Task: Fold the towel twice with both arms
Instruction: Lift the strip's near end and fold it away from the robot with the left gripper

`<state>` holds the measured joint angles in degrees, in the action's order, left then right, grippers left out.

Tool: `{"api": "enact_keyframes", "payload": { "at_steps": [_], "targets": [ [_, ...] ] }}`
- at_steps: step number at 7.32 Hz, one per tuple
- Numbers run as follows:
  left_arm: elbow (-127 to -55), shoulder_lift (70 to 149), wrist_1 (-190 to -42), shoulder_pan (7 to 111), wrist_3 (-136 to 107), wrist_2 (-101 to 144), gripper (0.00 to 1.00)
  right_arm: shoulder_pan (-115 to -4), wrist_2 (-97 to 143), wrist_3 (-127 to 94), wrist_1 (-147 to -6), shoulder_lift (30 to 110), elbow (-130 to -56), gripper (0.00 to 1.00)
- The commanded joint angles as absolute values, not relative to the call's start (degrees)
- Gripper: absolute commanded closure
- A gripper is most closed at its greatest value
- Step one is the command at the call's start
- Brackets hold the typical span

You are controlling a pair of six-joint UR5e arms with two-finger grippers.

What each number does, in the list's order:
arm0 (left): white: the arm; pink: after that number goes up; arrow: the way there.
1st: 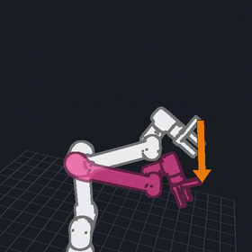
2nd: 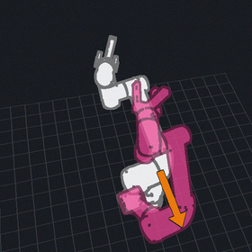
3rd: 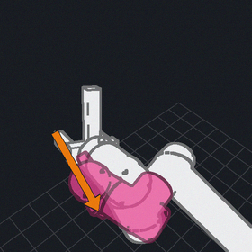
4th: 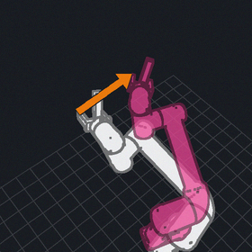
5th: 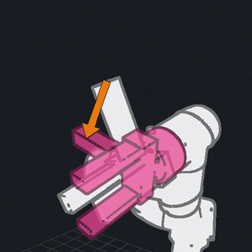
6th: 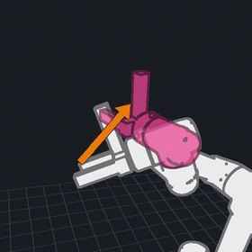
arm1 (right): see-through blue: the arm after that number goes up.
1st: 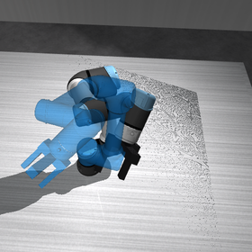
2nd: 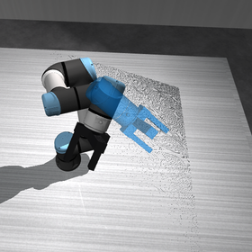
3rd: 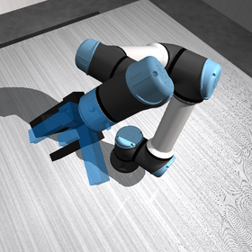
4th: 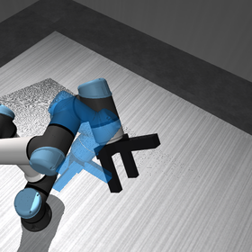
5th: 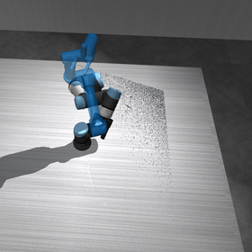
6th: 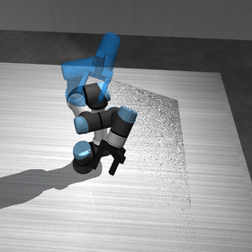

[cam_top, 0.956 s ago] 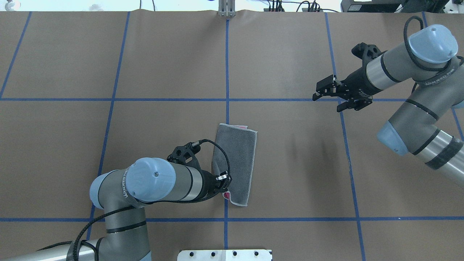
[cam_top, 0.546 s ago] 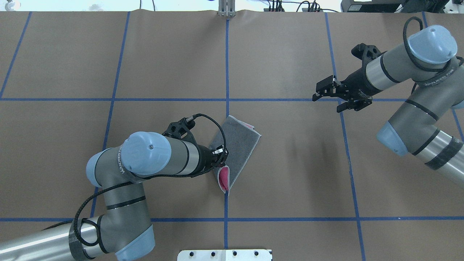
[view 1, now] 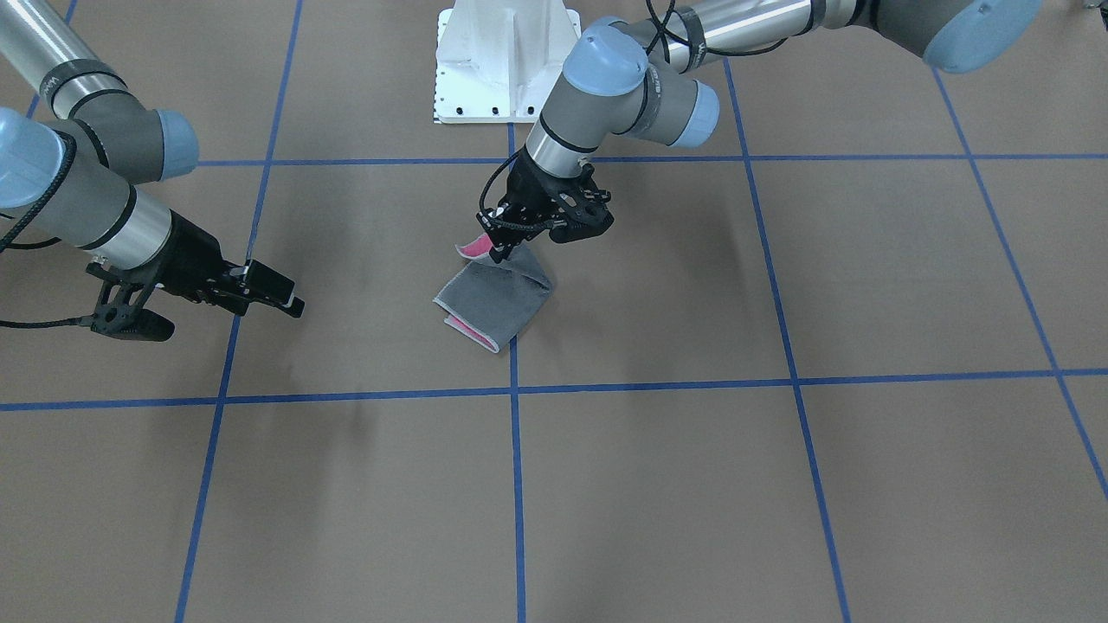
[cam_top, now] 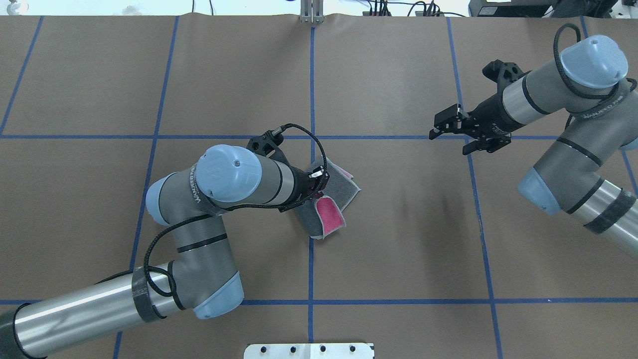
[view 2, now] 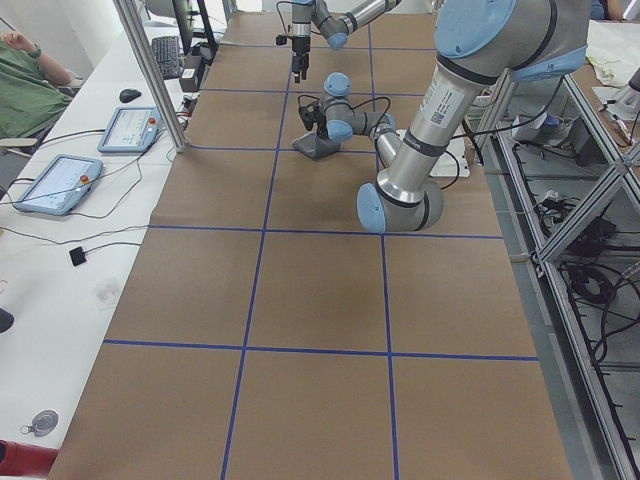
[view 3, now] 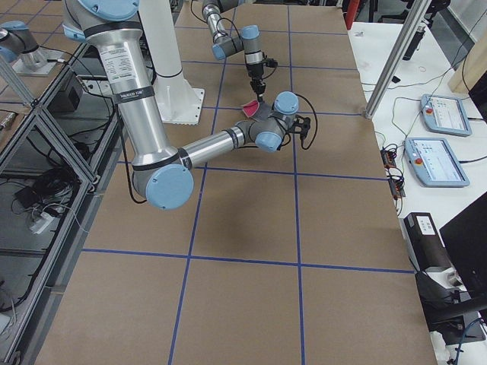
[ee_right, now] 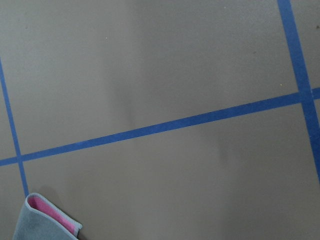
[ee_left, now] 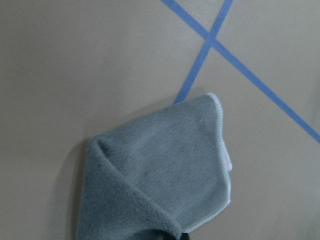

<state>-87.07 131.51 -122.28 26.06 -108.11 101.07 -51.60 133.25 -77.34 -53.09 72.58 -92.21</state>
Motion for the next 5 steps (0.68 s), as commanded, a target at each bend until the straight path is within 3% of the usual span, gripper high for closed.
{"api": "enact_keyframes", "payload": {
  "at_steps": [1,5],
  "targets": [
    [-83.5,133.2,-124.9,26.9,-109.0,101.1,1.0,-51.6,133.2,-77.3,-53.1,72.6,-91.9,0.0],
    [-75.9,134.8,-134.6,27.9,-114.1,101.1,1.0,-51.7,133.2,-77.3,-53.1,72.5,-91.8,0.0]
  ]
}}
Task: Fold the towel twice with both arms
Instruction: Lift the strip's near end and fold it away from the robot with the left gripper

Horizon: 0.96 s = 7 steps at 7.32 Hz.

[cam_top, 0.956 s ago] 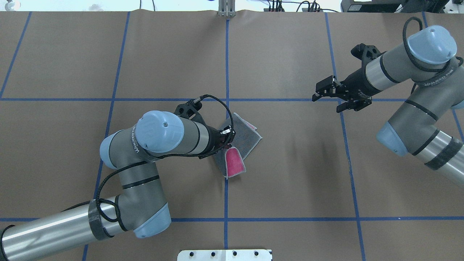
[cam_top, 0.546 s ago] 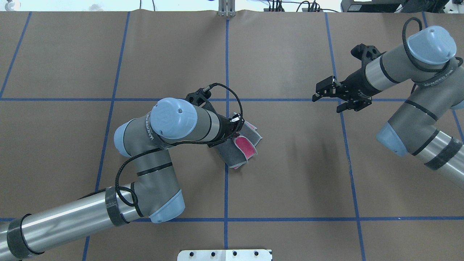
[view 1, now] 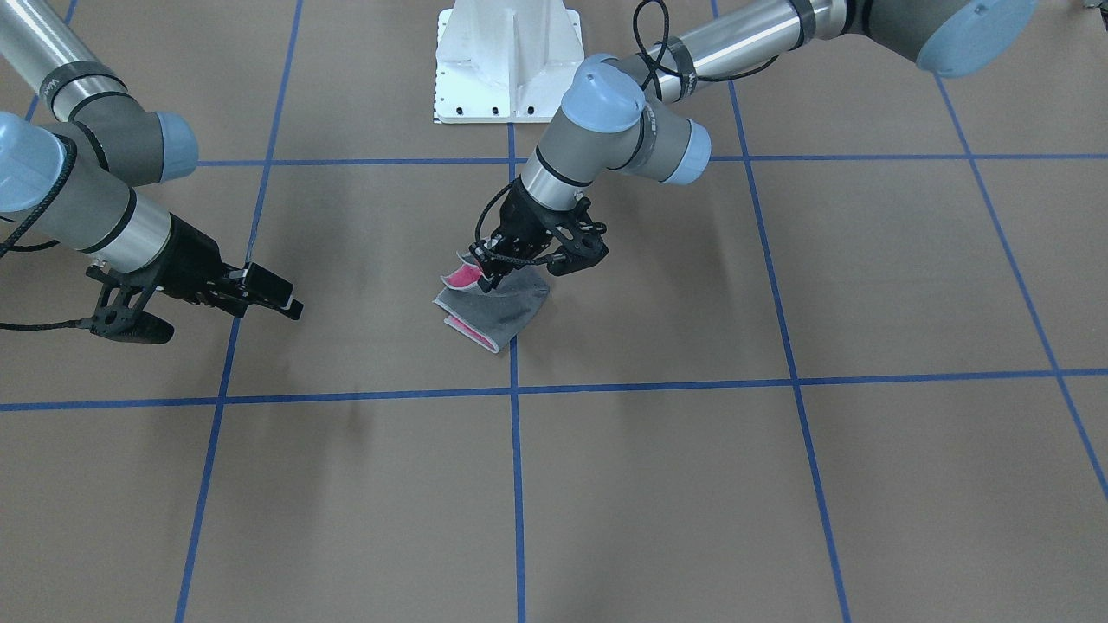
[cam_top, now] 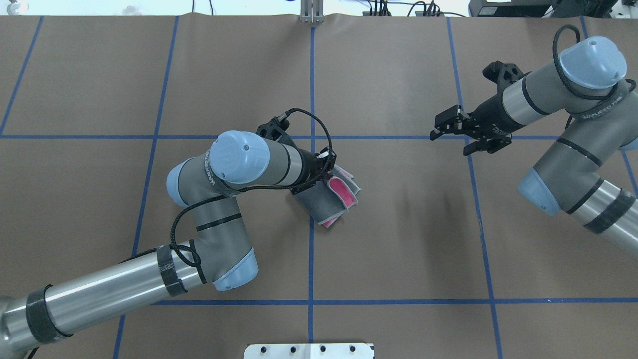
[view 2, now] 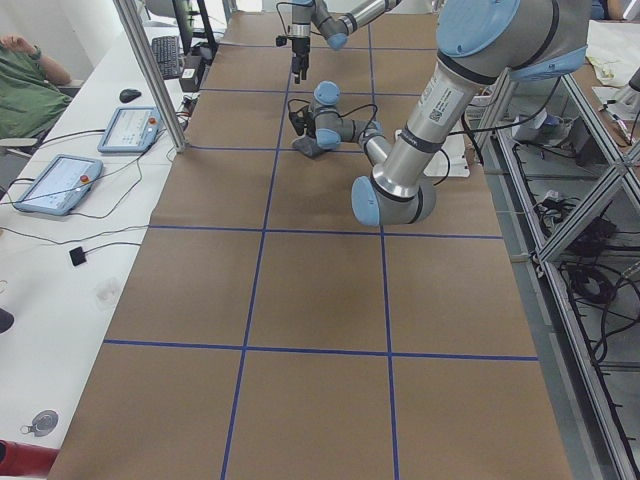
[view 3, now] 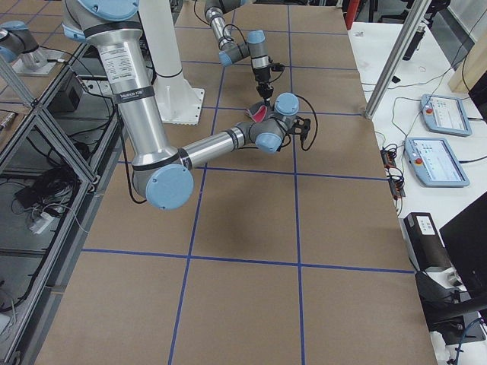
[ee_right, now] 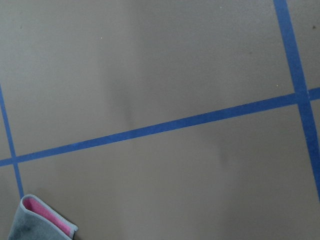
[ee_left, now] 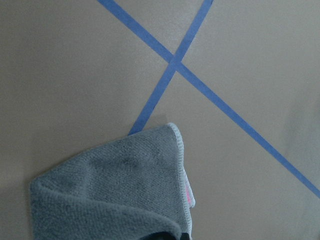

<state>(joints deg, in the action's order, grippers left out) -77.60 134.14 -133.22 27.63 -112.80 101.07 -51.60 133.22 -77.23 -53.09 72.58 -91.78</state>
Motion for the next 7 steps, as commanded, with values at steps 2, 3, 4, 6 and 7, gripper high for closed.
{"api": "enact_keyframes", "payload": {
  "at_steps": [2,3,4,6,7],
  "targets": [
    [-75.8,135.1,-136.4,28.6,-117.7,101.1,1.0,-51.6,133.2,-77.4,-53.1,72.5,-91.8,0.0],
    [-75.7,135.1,-136.8,28.9,-118.4,101.1,1.0,-51.6,133.2,-77.6,-53.0,72.5,-91.8,0.0],
    [-74.5,135.2,-136.8,29.2,-119.4,101.0,1.0,-51.6,133.2,-77.6,-53.0,72.5,-91.8,0.0],
    [-71.8,135.4,-139.0,29.5,-121.7,100.8,1.0,-51.6,133.2,-77.6,-53.0,72.5,-91.8,0.0],
    [-70.8,136.0,-139.4,29.6,-122.2,100.7,1.0,-51.6,133.2,-77.5,-53.0,72.5,-91.8,0.0]
  ]
}}
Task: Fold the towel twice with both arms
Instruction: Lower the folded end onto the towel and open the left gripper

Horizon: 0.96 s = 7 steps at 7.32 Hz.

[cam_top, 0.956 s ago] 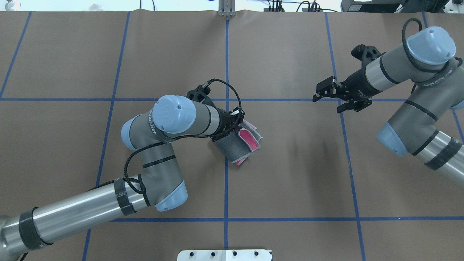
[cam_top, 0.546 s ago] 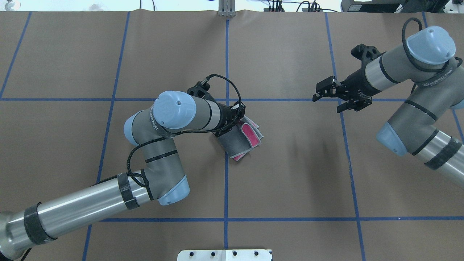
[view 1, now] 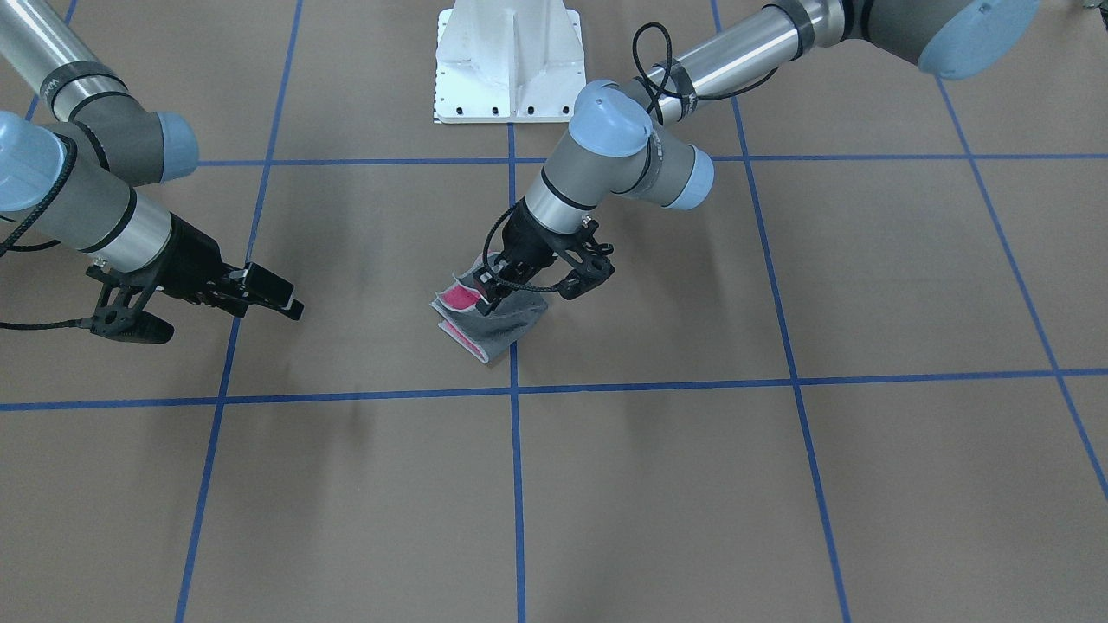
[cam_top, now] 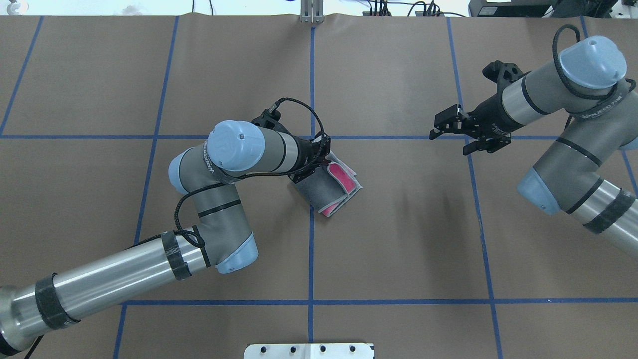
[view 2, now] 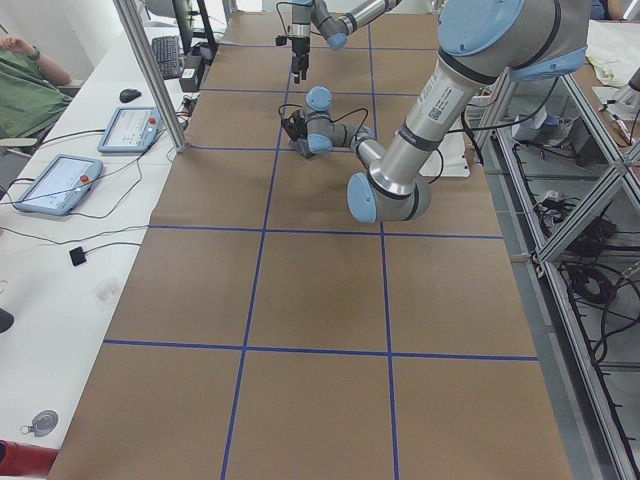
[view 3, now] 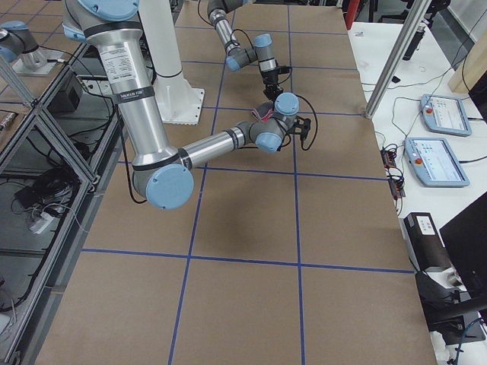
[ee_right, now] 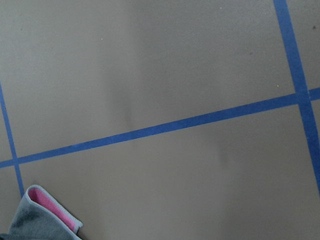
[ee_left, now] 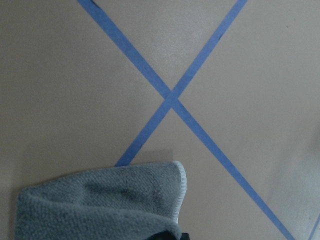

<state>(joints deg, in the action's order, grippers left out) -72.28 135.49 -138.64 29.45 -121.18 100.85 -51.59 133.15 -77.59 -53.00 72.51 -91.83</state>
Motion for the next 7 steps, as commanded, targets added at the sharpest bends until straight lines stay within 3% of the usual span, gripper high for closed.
{"api": "enact_keyframes", "payload": {
  "at_steps": [1,7],
  "targets": [
    [-70.6,136.2,-139.5,30.0,-123.2,100.7,1.0,-51.6,133.2,-77.4,-53.0,72.6,-91.8,0.0],
    [-66.1,139.8,-139.5,31.4,-128.0,100.4,1.0,-51.6,133.2,-76.7,-53.1,72.5,-91.1,0.0]
  ]
}}
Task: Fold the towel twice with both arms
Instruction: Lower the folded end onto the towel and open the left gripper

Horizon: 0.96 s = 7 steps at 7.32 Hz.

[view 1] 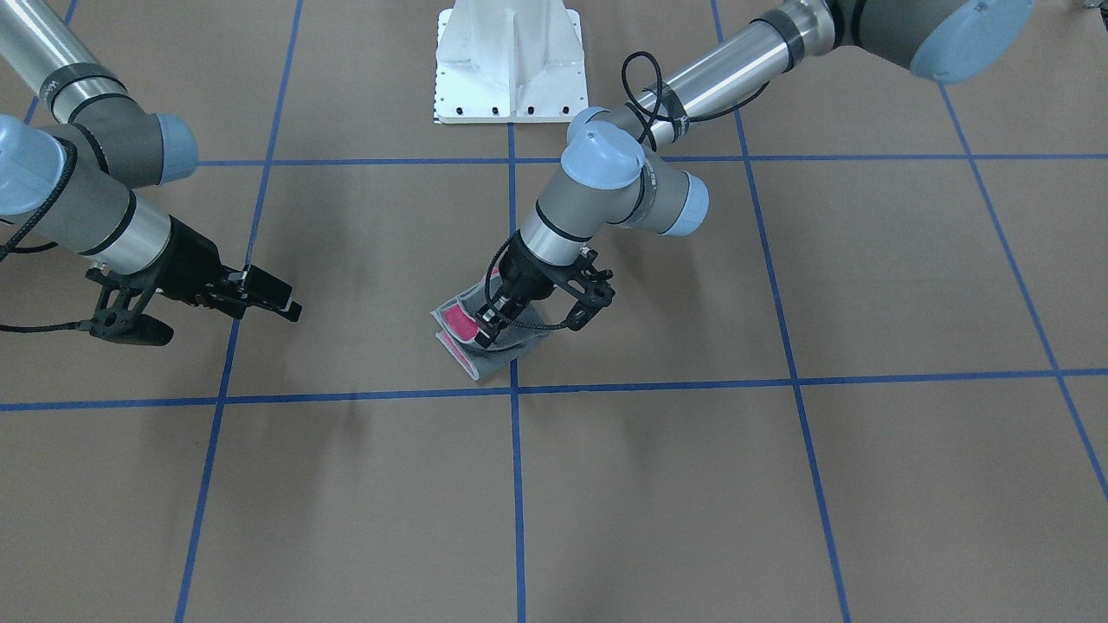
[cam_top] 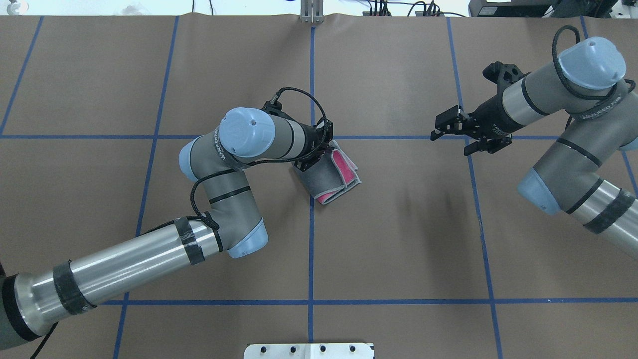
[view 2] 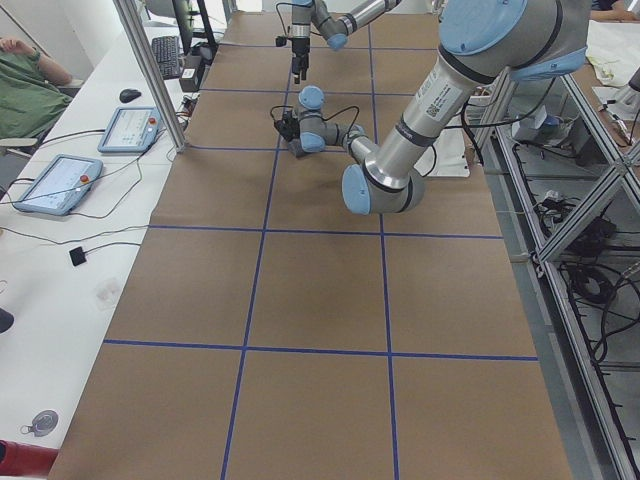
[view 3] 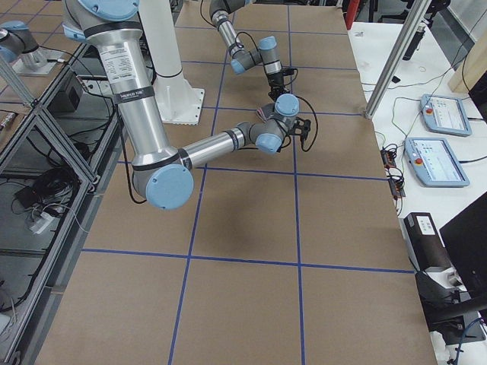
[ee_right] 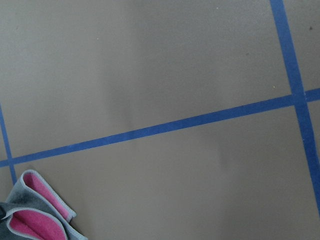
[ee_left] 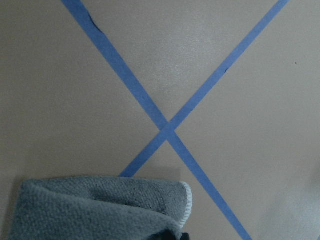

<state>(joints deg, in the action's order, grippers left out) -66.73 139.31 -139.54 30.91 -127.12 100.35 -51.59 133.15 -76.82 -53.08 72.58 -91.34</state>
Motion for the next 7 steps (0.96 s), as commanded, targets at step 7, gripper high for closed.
{"api": "enact_keyframes", "payload": {
  "at_steps": [7],
  "targets": [
    [-59.4,145.2,-139.6,32.1,-134.4,96.5,1.0,-51.4,133.0,-76.7,-53.0,72.6,-90.6,0.0]
  ]
}}
